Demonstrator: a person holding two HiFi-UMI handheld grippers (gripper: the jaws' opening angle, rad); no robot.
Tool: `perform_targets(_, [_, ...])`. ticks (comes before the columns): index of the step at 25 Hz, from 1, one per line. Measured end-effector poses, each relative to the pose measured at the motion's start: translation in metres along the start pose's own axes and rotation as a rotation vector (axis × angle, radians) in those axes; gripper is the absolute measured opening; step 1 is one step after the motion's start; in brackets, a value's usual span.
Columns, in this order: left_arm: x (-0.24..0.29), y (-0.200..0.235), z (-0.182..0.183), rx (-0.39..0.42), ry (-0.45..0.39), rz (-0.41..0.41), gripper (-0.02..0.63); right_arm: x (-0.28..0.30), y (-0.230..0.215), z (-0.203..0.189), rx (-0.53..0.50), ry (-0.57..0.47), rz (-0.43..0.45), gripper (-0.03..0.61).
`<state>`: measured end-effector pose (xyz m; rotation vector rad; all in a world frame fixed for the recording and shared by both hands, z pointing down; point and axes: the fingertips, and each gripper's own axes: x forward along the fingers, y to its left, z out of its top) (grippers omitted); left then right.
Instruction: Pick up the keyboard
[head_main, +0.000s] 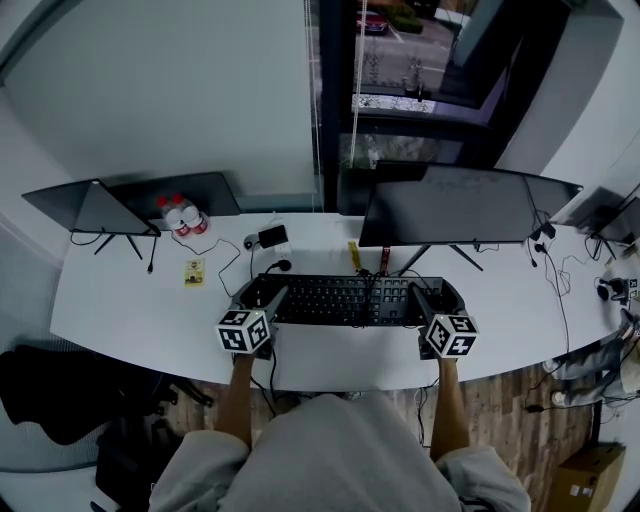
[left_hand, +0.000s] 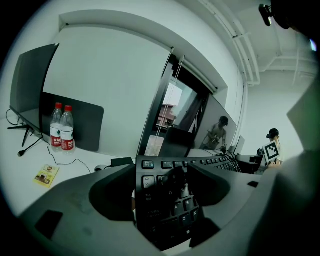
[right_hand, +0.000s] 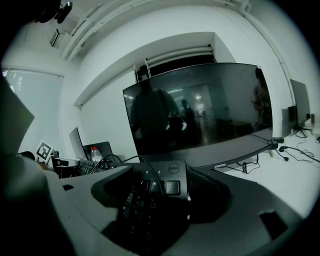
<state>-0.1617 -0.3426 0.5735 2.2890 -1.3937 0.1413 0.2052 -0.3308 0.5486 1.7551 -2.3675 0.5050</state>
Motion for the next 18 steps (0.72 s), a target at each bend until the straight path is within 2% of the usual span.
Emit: perform_targets(18, [-0.0026,0.0096,-0.0096,-0.016,0.017,0.010,0.305,0.0057,0.0056,-0.0098,0.000,0.020,0.006,0.329])
